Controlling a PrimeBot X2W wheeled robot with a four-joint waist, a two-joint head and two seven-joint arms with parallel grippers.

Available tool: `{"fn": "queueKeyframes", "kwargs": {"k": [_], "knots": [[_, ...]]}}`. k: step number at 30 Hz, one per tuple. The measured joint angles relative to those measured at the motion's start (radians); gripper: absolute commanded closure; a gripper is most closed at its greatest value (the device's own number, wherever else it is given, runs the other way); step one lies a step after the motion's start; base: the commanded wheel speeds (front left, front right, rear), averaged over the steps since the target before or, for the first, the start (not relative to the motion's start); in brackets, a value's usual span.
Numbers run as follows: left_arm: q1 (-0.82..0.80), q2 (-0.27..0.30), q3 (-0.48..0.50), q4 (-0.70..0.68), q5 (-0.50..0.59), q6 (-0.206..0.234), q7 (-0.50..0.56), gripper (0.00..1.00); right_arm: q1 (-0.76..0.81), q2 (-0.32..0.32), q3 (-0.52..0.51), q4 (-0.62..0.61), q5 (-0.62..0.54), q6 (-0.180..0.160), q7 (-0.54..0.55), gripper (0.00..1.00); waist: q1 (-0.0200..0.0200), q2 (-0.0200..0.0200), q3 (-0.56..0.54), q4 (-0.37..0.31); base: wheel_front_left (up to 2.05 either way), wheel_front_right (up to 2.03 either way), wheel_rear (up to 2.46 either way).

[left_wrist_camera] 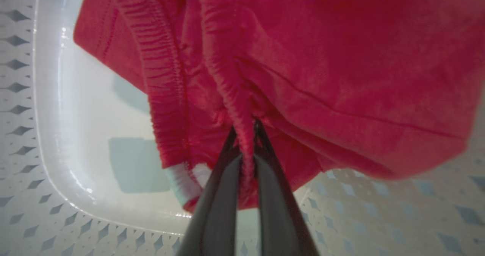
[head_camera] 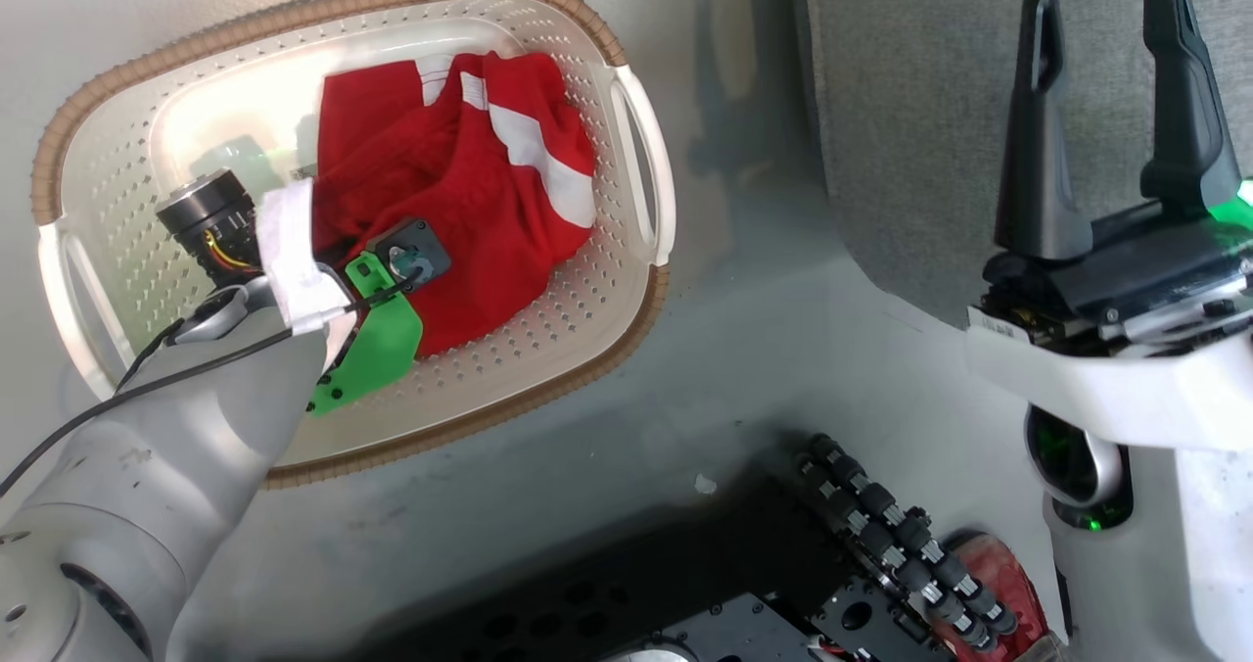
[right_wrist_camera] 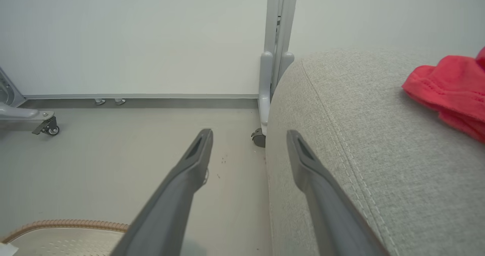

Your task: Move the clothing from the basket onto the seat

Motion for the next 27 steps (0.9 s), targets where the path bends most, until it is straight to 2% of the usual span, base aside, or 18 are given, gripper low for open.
{"fn": "queueKeyframes", "kwargs": {"k": [4, 13, 21, 27], "knots": [[0.005, 0.003, 0.0, -0.029, -0.048, 0.0, -0.036, 1.0, -0.03, 0.0, 0.016, 0.026, 0.014, 0.0, 0.0, 0.0, 0.0, 0.0, -0.019, -0.008, 0.0, 0.0, 0.0], [0.082, -0.036, 0.003, -0.036, -0.174, 0.0, -0.167, 1.0, -0.006, 0.001, 0.012, 0.078, 0.004, 0.0, 0.0, 0.0, 0.0, 0.0, -0.134, -0.001, 0.0, 0.0, 0.0], [0.186, -0.102, 0.037, 0.005, -0.243, 0.0, -0.293, 1.0, 0.068, 0.002, 0.01, 0.13, -0.032, 0.0, 0.0, 0.0, -0.0001, 0.0, -0.304, 0.038, 0.0, 0.0, 0.0], [0.28, -0.148, 0.097, -0.014, -0.313, 0.006, -0.338, 1.0, 0.147, 0.002, 0.011, 0.189, -0.044, 0.0, 0.0, 0.0, -0.0001, 0.0, -0.45, 0.068, 0.0, 0.0, 0.0]]}}
